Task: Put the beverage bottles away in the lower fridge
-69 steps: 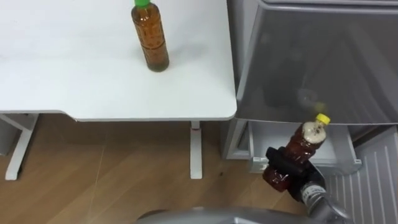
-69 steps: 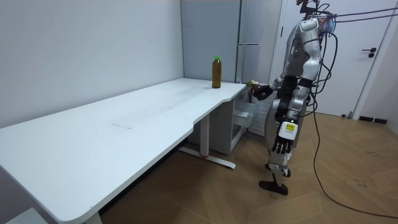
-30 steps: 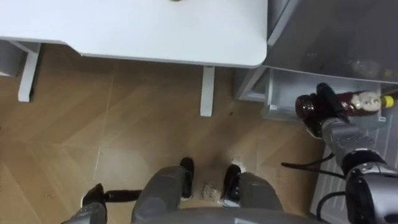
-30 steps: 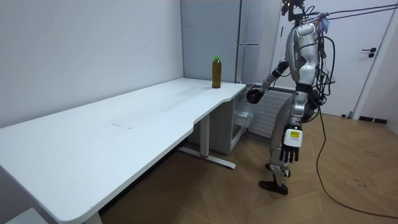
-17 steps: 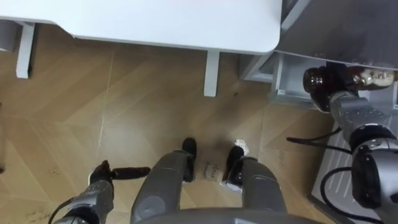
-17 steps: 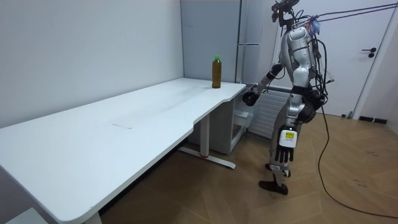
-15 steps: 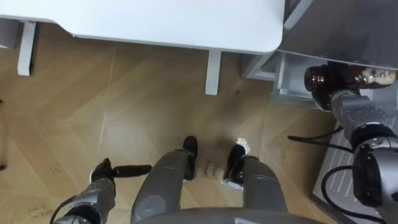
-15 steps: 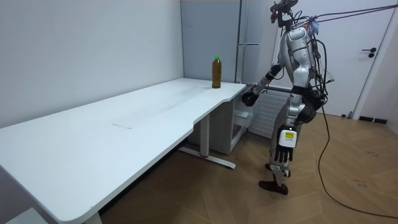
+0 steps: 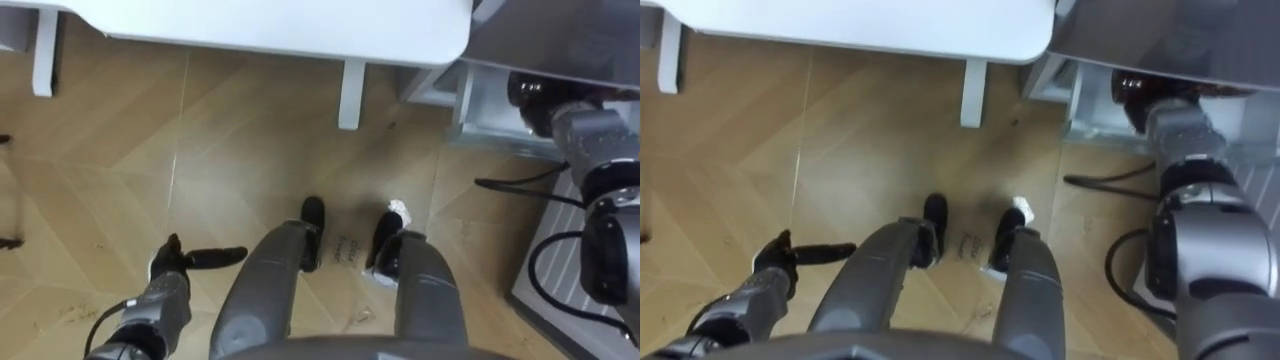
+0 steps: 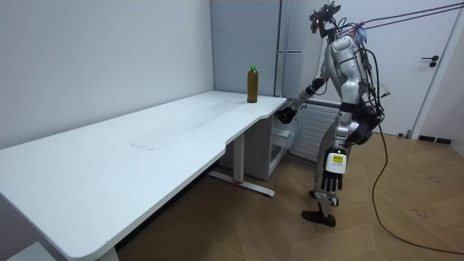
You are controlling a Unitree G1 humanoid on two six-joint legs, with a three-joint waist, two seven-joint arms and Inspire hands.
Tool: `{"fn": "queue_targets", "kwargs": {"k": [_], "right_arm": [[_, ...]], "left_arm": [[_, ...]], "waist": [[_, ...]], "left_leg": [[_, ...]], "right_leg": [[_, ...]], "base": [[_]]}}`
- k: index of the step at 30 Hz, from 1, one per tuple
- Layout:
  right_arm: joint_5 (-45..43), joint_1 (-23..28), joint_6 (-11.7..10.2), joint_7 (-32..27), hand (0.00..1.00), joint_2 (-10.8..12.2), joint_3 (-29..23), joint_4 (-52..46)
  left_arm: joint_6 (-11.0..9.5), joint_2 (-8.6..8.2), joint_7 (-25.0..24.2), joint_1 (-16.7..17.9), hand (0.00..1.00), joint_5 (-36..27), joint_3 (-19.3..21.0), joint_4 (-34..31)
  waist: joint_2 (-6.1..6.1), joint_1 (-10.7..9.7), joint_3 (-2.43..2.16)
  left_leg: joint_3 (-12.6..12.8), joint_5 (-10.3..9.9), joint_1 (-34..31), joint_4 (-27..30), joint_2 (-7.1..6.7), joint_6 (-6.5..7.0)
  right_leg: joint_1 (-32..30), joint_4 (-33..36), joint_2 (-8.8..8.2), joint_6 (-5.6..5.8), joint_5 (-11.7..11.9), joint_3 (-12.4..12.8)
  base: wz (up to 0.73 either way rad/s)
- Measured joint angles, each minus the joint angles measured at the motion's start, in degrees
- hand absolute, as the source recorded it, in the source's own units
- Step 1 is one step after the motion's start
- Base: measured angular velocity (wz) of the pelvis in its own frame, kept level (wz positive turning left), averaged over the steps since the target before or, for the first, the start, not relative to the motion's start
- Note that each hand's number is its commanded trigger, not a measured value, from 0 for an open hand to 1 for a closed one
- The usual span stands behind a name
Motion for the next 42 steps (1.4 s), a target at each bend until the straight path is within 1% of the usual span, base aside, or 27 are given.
{"fn": "queue_targets", "kwargs": {"k": [10, 13, 16, 19, 20, 21, 22, 26, 29, 33, 37, 39, 42], "right_arm": [[0.08, -0.15, -0.22, -1.83, 0.00, -0.02, 0.02, 0.21], [0.06, -0.11, -0.22, -1.89, 0.00, -0.01, 0.03, 0.75], [0.09, -0.12, -0.21, -1.78, 0.00, 0.01, 0.03, 2.08], [0.40, -0.11, -0.36, -1.22, 0.00, 0.00, 0.14, 2.72], [0.83, -0.11, -0.72, -0.92, 0.00, 0.00, 0.15, 2.72], [1.28, -0.10, -1.03, -0.79, 0.00, 0.01, 0.16, 2.72], [2.21, -0.13, -1.46, -0.42, 0.00, -0.01, 0.16, 2.59], [3.48, 0.47, -1.55, -0.41, 0.00, 0.06, 0.31, 2.78], [3.43, 1.74, -1.68, 0.36, 0.00, 0.06, 0.36, 2.78], [3.40, 2.37, -1.84, 0.86, 0.00, 0.16, 0.35, 4.28], [3.38, 2.70, -1.83, 0.97, 0.00, 0.17, 0.42, 4.86], [3.37, 3.70, -1.68, 1.69, 0.00, 0.23, 0.46, 4.91], [2.69, 4.75, -1.28, 3.28, 0.00, 0.23, 0.41, 5.49]], "left_arm": [[-0.10, -0.06, 1.62, 0.01, 0.00, -0.05, -1.65, -0.07], [-0.11, -0.07, 1.63, 0.01, 0.00, 0.00, -1.63, -0.02], [-0.11, -0.19, 1.63, -0.11, 0.00, -0.07, -1.63, -0.04], [-0.36, -0.05, 1.63, -0.27, 0.00, -1.36, -2.51, -0.25], [-0.37, -0.04, 1.62, -0.34, 0.00, -1.40, -3.14, -0.22], [-0.35, -0.05, 1.59, -0.35, 0.00, -1.40, -3.51, -0.20], [-0.35, -0.05, 1.41, -0.34, 0.00, -1.53, -4.05, -0.12], [-0.35, -0.01, 0.85, -0.35, 0.00, -2.27, -4.21, 0.01], [-0.35, 0.08, -0.03, -0.67, 0.00, -2.24, -4.12, 0.17], [-0.34, 0.15, -1.29, -0.72, 0.00, -2.16, -4.12, 0.17], [-0.33, 0.35, -2.43, -0.85, 0.00, -1.96, -4.09, 0.55], [-0.32, 0.35, -3.24, -1.23, 0.00, -1.75, -4.04, 1.63], [-0.27, 0.43, -4.52, -1.23, 0.00, -1.76, -3.04, 2.45]], "waist": [[0.00, 0.30, 0.01], [0.00, 0.36, 0.02], [-0.06, 0.32, 0.06], [-0.07, 0.07, 0.12], [-0.33, 0.10, 0.32], [-0.39, 0.12, 0.38], [-0.63, 0.16, 0.53], [-0.68, 0.16, 0.57], [-0.55, 0.09, 0.58], [-0.30, 0.20, 0.73], [-0.26, 0.72, 0.74], [-0.22, 1.15, 0.73], [-0.15, 1.25, 0.70]], "left_leg": [[0.42, 0.01, -0.28, 0.04, 0.19, -0.01], [0.58, 0.02, 0.04, -0.06, 0.16, 0.00], [1.05, 0.06, 1.01, -0.21, -0.02, 0.06], [0.86, 0.04, 1.72, -0.79, 0.17, 0.05], [0.85, 0.07, 2.40, -1.27, 0.17, 0.03], [0.82, 0.07, 2.75, -1.36, 0.19, 0.02], [0.81, 0.06, 3.39, -1.70, 0.20, 0.02], [0.74, 0.13, 4.46, -2.25, 0.17, -0.07], [0.71, 0.13, 5.03, -2.37, 0.36, -0.07], [1.02, 0.12, 6.83, -3.09, 0.37, -0.06], [1.34, 0.12, 7.60, -3.16, 0.40, -0.05], [1.26, 0.11, 8.54, -3.47, 0.40, -0.05], [1.27, 0.13, 10.11, -4.30, 0.45, -0.05]], "right_leg": [[-0.67, 0.44, -0.04, -0.10, -0.02, 0.58], [-0.44, 0.45, -0.26, -0.11, -0.01, 0.58], [0.11, 0.70, -0.87, -0.22, -0.16, 0.49], [1.32, -0.01, -1.03, -0.28, -0.34, -0.65], [1.97, -0.35, -1.01, -0.29, -0.33, -0.74], [2.33, -0.46, -0.97, -0.28, -0.33, -0.77], [2.98, -0.77, -0.92, -0.28, -0.34, -0.79], [4.12, -1.56, -0.82, -0.25, -0.32, -0.98], [5.23, -2.38, -0.73, -0.25, -0.32, -1.77], [7.40, -3.24, -0.74, 0.01, -0.50, -2.21], [8.10, -3.19, -0.79, 0.08, -0.54, -2.08], [8.90, -3.32, -0.77, 0.08, -0.54, -2.05], [10.45, -4.21, -0.62, 0.12, -0.53, -2.14]], "base": [[-0.01], [0.00], [0.00], [0.03], [0.04], [0.00], [0.00], [0.01], [0.08], [0.09], [0.00], [0.00], [0.00]]}}
